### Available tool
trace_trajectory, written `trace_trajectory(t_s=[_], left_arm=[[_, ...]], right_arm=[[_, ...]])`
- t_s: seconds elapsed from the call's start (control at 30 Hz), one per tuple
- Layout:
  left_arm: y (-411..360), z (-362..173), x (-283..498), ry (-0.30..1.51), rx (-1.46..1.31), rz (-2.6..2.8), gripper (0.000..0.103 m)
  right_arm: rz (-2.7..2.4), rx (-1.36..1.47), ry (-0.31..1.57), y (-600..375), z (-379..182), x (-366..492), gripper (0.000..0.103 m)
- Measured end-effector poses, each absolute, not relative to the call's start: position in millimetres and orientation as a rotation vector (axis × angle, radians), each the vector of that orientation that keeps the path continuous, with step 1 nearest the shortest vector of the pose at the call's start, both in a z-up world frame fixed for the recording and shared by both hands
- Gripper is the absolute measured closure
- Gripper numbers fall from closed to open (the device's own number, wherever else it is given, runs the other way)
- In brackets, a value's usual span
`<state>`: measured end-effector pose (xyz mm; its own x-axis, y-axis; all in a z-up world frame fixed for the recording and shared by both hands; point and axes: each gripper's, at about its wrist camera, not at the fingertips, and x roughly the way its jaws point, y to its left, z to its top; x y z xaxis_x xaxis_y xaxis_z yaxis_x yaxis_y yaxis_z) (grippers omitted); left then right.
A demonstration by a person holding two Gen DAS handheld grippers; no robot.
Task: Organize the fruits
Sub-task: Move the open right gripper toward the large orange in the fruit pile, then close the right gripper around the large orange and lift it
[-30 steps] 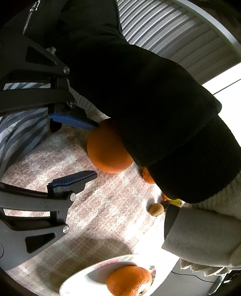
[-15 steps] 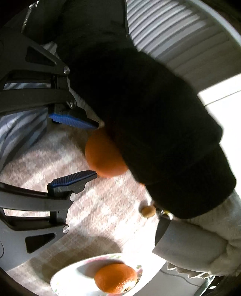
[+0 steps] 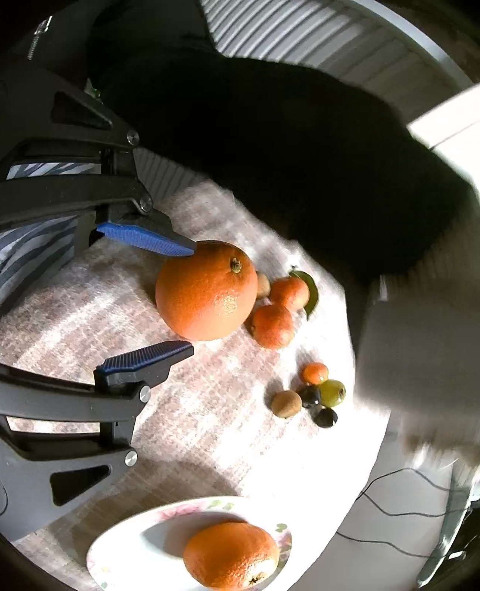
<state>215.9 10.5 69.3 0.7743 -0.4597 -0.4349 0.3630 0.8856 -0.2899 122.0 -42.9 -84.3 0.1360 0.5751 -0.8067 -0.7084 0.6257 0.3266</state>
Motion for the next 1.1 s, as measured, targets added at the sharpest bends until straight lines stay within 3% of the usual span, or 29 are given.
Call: trace_trajectory(t_s=[0.3,0.73,0.9,1.1], left_arm=[[68,74,133,0.518,-0.150,-0.316,0.035],[81,-11,27,0.722,-0.186,-0.190,0.035],[70,-33,19,0.793,-0.224,-0.193,0.035],[50,-49,14,0.853,-0.206,-0.202,0.035]], right_arm=[[0.758,-0.181,1.039,-53,-72,146,0.054],[0.762,-0.129,1.036,-68,-71,152,0.053],[0.771,-0.141,1.018,-65,-68,150,0.041],[0.771,-0.153,1.018,-64,-67,152,0.039]])
